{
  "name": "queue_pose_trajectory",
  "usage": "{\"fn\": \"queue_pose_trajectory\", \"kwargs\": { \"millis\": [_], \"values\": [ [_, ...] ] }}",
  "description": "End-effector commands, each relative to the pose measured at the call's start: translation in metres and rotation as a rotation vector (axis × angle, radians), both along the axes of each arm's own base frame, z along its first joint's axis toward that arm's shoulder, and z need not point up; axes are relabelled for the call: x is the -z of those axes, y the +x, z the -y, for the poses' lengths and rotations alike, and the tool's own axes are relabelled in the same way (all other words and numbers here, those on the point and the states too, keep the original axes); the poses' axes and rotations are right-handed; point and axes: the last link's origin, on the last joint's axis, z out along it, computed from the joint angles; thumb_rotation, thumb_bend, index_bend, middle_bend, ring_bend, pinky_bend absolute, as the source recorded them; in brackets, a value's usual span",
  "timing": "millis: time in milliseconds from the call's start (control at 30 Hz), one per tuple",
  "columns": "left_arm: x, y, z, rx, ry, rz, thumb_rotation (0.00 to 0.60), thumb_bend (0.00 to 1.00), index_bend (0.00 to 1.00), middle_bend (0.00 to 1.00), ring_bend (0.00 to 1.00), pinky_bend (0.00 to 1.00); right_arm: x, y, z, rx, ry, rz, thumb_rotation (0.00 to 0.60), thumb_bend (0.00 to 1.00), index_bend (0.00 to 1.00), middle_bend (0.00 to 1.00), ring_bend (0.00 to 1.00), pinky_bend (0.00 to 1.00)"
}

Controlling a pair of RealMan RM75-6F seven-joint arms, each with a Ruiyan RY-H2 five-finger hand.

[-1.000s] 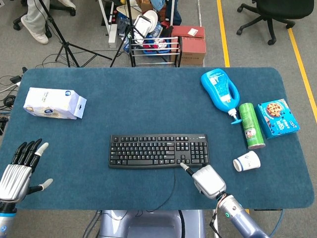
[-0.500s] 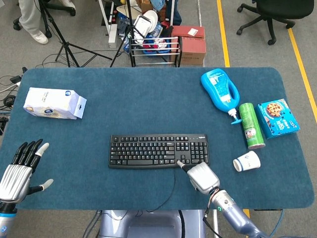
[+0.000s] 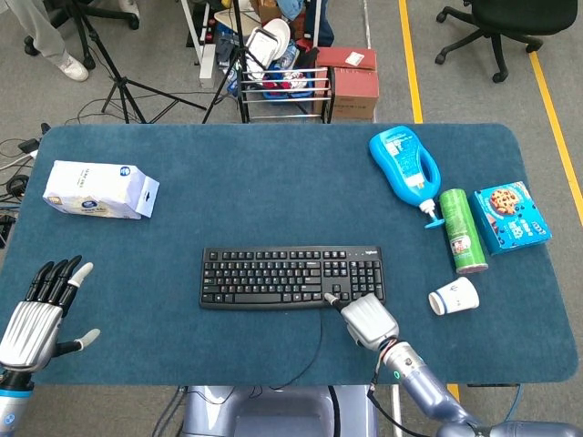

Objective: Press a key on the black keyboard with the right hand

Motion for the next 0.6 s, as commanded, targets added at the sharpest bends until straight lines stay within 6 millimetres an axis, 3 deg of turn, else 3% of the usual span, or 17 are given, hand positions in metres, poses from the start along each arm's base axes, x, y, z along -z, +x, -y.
{"fn": "queue_pose_trajectory", "kwargs": {
  "millis": [33,600],
  "values": [
    [-0.0005,-0.0001,-0.0002,0.0,0.002,0.002,0.6,0.0,0.0,0.0,0.0,0.0,0.0035,-0.0006,0.0014,0.007,0.007,-0.006,0.6,0.62,0.11,0.74,0.66,0.43],
    [0.0005,-0.0002,-0.0007,0.001,-0.005,0.005,0.6,0.0,0.0,0.0,0.0,0.0,0.0123,-0.0011,0.0039,0.025,0.02,-0.016,0.6,0.62,0.12,0.74,0.66,0.43]
  ]
}}
